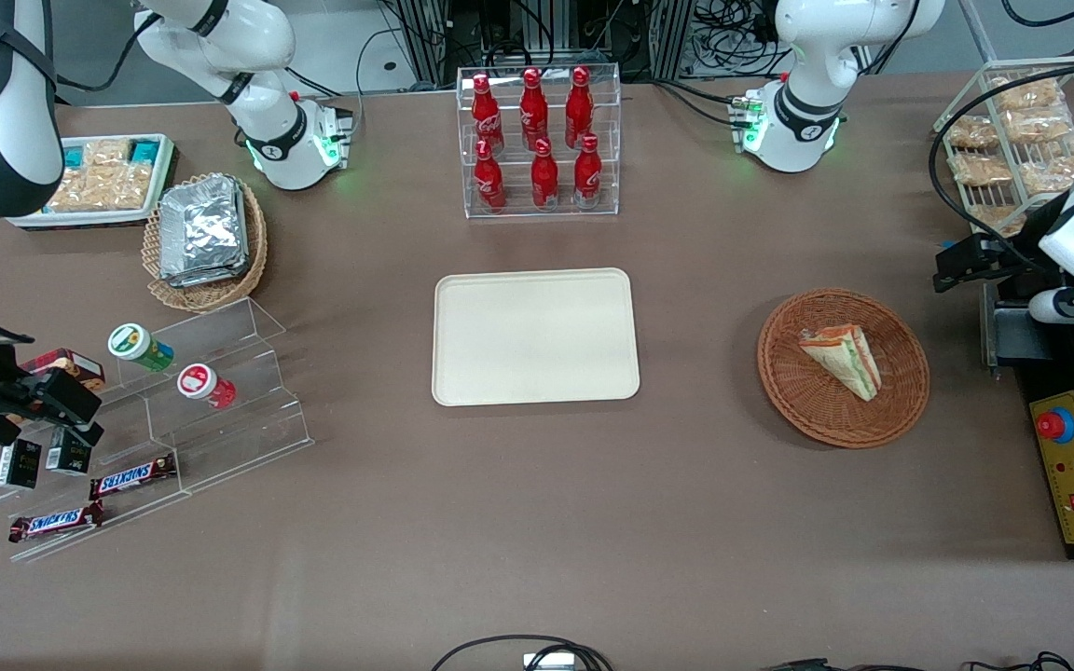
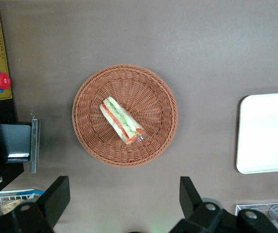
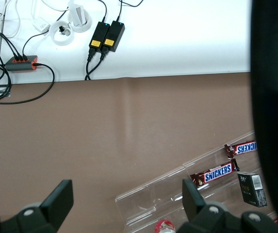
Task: Place sandwich from basket to tray
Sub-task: 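Move the left gripper over the wrapped sandwich in the wicker basket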
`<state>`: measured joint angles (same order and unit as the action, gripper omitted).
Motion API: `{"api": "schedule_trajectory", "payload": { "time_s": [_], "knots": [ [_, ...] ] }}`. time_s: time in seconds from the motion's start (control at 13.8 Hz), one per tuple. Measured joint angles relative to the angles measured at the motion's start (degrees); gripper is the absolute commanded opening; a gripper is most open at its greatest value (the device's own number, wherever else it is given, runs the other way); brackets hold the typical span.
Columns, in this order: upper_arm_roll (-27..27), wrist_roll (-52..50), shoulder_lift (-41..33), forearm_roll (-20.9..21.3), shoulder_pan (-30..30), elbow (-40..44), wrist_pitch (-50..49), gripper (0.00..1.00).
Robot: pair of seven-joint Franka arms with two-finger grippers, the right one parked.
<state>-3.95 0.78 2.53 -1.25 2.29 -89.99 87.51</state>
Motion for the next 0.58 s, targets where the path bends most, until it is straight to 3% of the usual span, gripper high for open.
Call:
{"api": "schedule_trajectory", "payload": {
  "time_s": [0.58],
  "knots": [
    [0.0, -0.66, 1.29, 0.06, -0.01, -3.03, 2.4, 1.0]
  ]
}}
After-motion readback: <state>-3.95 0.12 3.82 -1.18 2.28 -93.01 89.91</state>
